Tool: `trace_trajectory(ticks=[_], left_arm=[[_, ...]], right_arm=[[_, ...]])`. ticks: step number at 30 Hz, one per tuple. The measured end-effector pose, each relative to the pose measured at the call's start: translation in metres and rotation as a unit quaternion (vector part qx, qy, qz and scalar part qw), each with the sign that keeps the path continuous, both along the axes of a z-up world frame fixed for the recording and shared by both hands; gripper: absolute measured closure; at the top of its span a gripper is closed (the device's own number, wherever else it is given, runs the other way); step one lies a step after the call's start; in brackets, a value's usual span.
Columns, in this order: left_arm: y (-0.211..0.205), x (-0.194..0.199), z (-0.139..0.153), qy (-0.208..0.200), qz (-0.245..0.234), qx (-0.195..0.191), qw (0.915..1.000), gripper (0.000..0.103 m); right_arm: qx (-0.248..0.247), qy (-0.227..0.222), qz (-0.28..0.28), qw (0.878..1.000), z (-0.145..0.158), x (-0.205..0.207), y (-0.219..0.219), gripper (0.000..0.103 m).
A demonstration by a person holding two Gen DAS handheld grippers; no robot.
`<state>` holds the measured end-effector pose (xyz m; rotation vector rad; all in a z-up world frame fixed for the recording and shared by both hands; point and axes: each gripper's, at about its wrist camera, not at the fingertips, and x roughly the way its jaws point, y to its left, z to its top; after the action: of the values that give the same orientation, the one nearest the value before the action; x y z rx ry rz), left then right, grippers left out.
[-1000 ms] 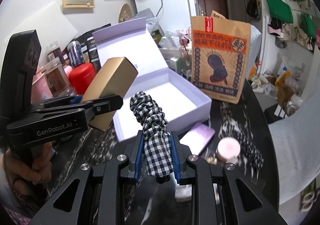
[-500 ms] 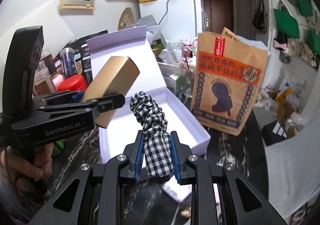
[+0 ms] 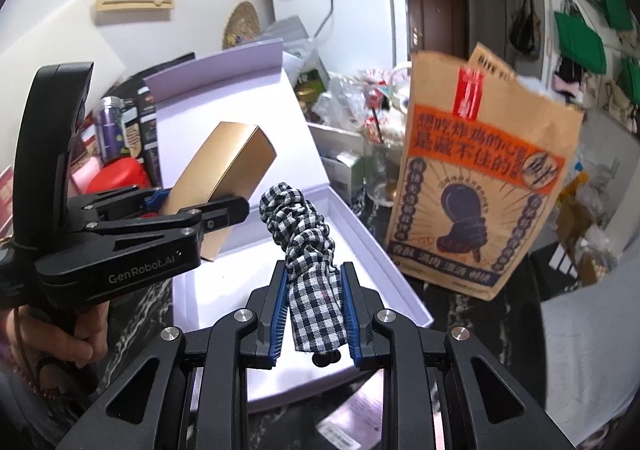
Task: Organize rigid objects
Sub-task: 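Carry the gold case and gingham scrunchie with both tools over the lavender box, then open the left tool dropping the gold case while the right tool releases the scrunchie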
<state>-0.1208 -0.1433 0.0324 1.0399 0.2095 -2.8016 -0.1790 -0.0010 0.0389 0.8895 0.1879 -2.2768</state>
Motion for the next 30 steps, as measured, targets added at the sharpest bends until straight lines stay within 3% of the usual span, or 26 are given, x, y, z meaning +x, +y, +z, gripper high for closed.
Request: trace_trajectory(ticks=[16,26,29,30], left_arm=[[-0.018,-0.031,-0.058,-0.103,0.018,0.016,0.9944,0.06],[-0.01,-0.036,-0.066,-0.116,0.008,0.0,0.9933,0.06],[-0.007,-0.037,-0.064,-0.119,0.004,-0.007,0.9929,0.059],[-0.006,-0.038,-0.063,-0.119,0.002,-0.009,0.9928,0.059]], right_arm=[[0.028,-0.071,-0.034,0.997,-0.05,-0.034,-0.013,0.078],[0.046,-0.072,-0.038,0.996,-0.059,-0.033,-0.024,0.076],[0.051,-0.066,-0.042,0.996,-0.057,-0.03,-0.024,0.069],[0.055,-0.065,-0.047,0.995,-0.056,-0.029,-0.024,0.062]])
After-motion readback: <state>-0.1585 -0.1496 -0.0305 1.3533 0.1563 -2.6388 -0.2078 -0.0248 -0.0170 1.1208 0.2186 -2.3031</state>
